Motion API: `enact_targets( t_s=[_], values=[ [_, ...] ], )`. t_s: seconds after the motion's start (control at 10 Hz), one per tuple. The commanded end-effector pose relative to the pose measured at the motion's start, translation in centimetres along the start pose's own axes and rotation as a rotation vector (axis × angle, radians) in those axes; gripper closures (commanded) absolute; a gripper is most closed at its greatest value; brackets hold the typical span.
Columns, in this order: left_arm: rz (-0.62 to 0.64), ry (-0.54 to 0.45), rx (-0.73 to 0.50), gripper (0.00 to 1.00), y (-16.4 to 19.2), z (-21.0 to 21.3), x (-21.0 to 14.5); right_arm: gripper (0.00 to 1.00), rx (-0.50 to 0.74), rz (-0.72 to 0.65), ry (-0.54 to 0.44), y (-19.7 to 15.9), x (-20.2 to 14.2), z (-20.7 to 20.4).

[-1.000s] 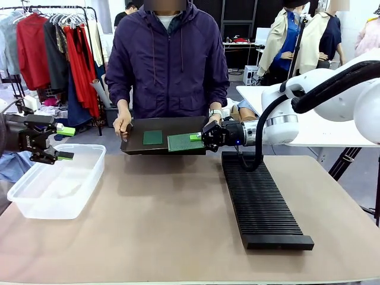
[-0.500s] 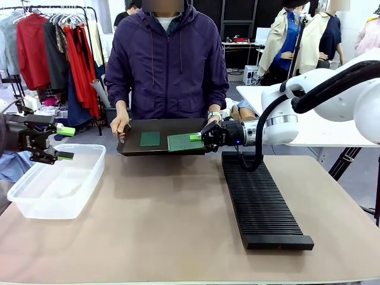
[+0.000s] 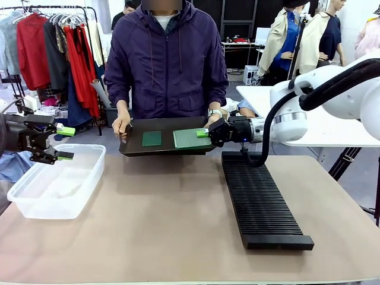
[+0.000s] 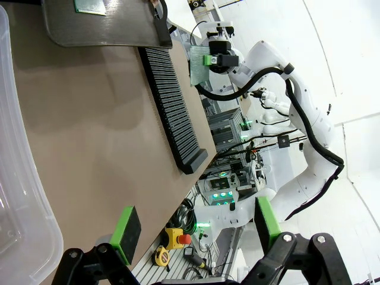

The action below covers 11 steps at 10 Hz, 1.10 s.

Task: Sort PCBs into racks and boxes based on the side picked up.
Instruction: If the short side of the Blank PCB is picked up, insert it into the PCB Rack ; if the long side is picked up, place it in the Organizing box.

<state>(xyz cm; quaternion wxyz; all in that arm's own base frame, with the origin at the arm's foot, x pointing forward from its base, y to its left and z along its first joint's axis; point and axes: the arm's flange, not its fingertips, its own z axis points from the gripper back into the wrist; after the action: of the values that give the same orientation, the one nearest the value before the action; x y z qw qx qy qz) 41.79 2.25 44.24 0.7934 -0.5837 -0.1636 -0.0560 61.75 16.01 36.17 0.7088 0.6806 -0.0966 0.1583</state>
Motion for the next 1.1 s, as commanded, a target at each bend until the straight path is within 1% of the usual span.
enact_targets(
  t_s=[0.0, 0.2, 0.3, 0.5, 0.6, 0.8, 0.9, 1.0],
  values=[
    [-0.002, 0.004, -0.002, 0.0, -0.2, 0.2, -0.1, 1.0, -0.016, 0.127, 0.008, 1.6, -1.7, 2.5],
    [-0.002, 0.004, -0.002, 0.0, -0.2, 0.2, -0.1, 1.0, -0.046, 0.236, 0.002, 3.4, -2.2, 5.9],
    [-0.002, 0.004, -0.002, 0.0, -0.2, 0.2, -0.1, 1.0, -0.041, 0.303, 0.001, 4.3, -2.4, 7.2],
    [-0.002, 0.004, -0.002, 0.0, -0.2, 0.2, -0.1, 1.0, -0.04, 0.379, -0.01, 5.4, -3.2, 9.5],
    [-0.002, 0.004, -0.002, 0.0, -0.2, 0.2, -0.1, 1.0, -0.036, 0.415, -0.011, 5.4, -3.7, 10.6],
    [-0.002, 0.004, -0.002, 0.0, -0.2, 0.2, -0.1, 1.0, -0.026, 0.522, 0.028, 4.6, -4.8, 12.6],
    [-0.002, 0.004, -0.002, 0.0, -0.2, 0.2, -0.1, 1.0, -0.033, 0.574, 0.03, 4.1, -5.1, 13.7],
    [-0.002, 0.004, -0.002, 0.0, -0.2, 0.2, -0.1, 1.0, 0.0, 0.631, 0.038, 3.4, -5.5, 15.0]
  ],
)
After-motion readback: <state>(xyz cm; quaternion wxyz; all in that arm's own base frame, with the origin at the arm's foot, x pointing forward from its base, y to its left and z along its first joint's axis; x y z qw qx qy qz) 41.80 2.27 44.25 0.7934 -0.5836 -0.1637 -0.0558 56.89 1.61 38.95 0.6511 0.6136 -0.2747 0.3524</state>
